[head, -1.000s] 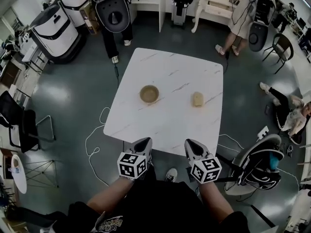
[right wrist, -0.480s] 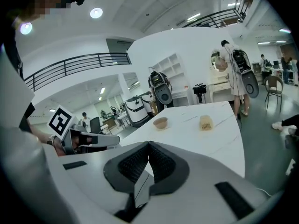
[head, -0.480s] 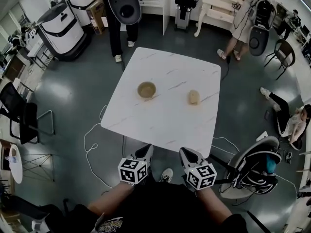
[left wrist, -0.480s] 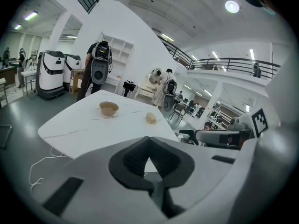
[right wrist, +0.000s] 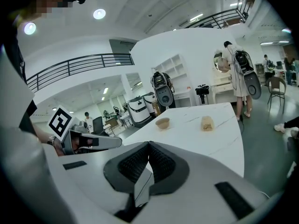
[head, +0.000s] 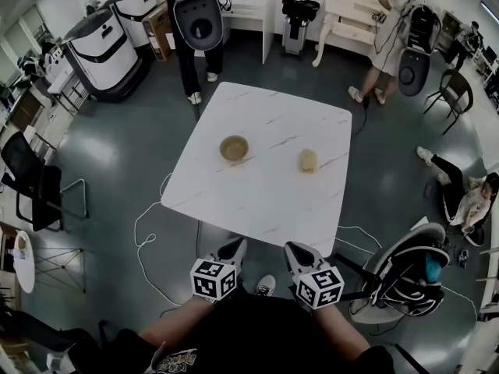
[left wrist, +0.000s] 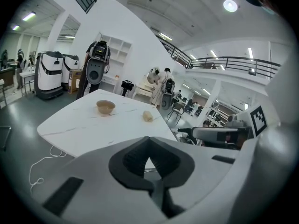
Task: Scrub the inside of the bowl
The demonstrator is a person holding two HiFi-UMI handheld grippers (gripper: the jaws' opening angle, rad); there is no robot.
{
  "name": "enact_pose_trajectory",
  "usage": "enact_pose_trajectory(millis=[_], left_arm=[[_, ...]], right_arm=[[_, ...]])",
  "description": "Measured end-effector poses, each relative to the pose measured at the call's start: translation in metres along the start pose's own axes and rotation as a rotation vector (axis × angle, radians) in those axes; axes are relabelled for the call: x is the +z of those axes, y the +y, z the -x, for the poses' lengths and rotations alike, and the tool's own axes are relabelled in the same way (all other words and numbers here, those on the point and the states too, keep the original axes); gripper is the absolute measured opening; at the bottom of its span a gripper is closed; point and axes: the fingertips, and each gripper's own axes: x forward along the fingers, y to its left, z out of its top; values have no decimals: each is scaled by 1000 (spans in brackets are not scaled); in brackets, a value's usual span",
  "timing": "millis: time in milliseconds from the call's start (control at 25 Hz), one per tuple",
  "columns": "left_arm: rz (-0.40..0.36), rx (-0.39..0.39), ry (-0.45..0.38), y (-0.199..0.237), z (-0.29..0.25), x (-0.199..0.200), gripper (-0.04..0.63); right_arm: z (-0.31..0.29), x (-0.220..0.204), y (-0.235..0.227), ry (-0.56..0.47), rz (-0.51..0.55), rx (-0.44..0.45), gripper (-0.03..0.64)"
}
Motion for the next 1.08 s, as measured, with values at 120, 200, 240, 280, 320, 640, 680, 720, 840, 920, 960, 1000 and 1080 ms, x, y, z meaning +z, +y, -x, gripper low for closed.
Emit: enact_pose_trajectory(millis=[120,200,240,280,320,640,680,720,840,920,960,1000,1080], left_arm=[[-9,-6,1,-5,-1,1,6],[-14,-11,2,-9,-3,2,6],[-16,-13,2,-10,-3,3,6],[-17,-15,2,-11,-3,3,6],[-17,-17,3,-12,-4,2,6],[-24,-30,9,-20,-10,3,6],[-25,-32,9,-21,-10,3,6],[-26,-33,10,-21,-10,2,6],[-30,-39,10,-22,-10,2,6],[-31,-42,11,-22,-9,2,6],[-31,-43,11,-22,-9,2,6],[-31,-44,11,-22,-9,2,6],[-29,-46,12,-22,-9,3,6]], right_arm=[[3,0,0,-1,2,2,21],[5,-1,-1,-1,0,2,21],[6,-2,-1,0,0,2,21],[6,-3,-1,1,0,2,21],[7,-3,-2,2,1,1,21],[12,-7,-6,6,-6,-7,21],[12,-7,-6,7,-6,-6,21],[12,-8,-6,7,-6,-6,21],[12,-8,-5,6,-4,-5,21],[11,-8,-5,7,-3,-4,21],[11,-8,-5,7,-2,-4,21],[11,-8,-4,8,-2,-4,21],[10,-8,-4,10,-1,-4,21]])
